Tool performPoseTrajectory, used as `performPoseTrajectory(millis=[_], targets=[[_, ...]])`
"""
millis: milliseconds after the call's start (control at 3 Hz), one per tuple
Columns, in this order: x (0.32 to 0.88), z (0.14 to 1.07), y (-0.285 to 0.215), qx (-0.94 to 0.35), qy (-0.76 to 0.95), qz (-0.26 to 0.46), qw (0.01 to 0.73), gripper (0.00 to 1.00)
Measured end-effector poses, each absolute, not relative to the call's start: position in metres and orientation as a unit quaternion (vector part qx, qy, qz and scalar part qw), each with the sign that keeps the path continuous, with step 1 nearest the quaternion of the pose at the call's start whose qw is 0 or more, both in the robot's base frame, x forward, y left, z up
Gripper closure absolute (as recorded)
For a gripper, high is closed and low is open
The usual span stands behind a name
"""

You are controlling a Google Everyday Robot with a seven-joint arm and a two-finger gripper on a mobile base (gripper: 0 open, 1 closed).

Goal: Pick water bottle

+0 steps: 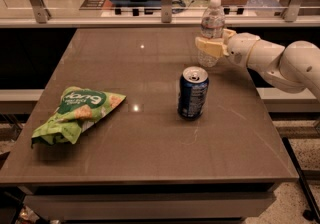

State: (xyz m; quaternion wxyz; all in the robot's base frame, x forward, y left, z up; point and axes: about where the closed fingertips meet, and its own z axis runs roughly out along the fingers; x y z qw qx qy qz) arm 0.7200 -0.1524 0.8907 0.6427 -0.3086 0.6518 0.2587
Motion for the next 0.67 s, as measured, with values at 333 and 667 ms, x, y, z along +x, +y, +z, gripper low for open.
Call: performPoseTrajectory(millis=[333, 667], targets=[[0.7202, 0.8908, -0.1497, -0.310, 0.651, 0.260, 0.642, 1.00], [0.7202, 0.8909, -0.1496, -0.310, 0.651, 0.260, 0.642, 1.00]])
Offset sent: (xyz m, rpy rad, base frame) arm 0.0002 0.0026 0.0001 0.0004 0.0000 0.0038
